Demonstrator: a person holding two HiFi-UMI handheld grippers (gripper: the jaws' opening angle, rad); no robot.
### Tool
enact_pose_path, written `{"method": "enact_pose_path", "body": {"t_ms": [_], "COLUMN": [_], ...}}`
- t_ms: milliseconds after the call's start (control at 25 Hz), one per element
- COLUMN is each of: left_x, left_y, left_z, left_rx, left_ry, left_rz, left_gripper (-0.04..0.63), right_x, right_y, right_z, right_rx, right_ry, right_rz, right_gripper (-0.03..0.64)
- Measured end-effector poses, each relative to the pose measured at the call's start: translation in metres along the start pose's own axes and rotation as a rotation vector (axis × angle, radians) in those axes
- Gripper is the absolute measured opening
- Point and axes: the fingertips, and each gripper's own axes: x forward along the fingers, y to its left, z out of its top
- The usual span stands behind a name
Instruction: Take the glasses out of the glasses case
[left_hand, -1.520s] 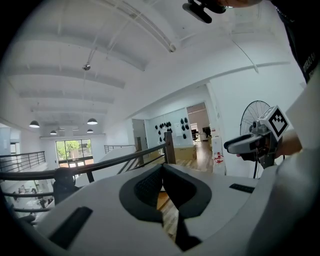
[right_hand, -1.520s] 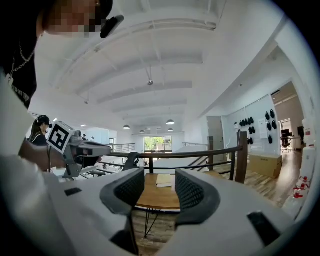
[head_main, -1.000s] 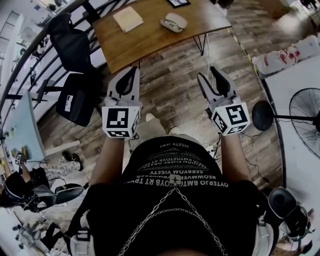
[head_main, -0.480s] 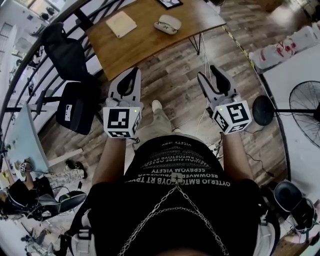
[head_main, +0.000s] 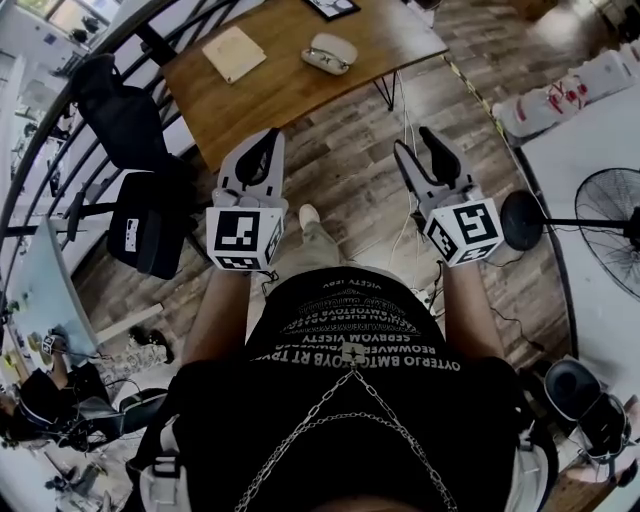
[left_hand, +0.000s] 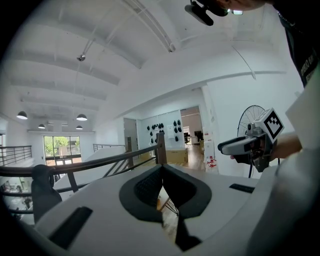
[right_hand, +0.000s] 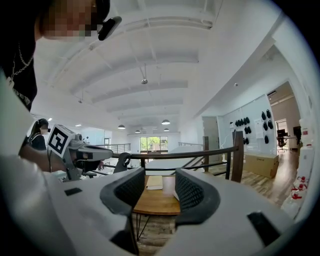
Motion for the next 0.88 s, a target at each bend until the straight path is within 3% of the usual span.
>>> {"method": "enact_pose_path", "body": {"t_ms": [480, 880], "left_x": [-0.007, -0.015], "left_y": [0.004, -0.006], "left_z": [0.004, -0.036], "left_rx": [-0.007, -0.056], "left_ry": [0.0, 0.088], "left_rz": [0.038, 0.025], "left_gripper": [0.025, 0.025], "right_x": [-0.012, -0.022], "right_y": [-0.002, -0.004], "right_z": [-0.003, -0.031], "right_rx": [0.002, 0.04], "right_ry": [0.017, 0.086], "right_rz": [0.011, -0.004], "right_gripper": [0.183, 0.183]}}
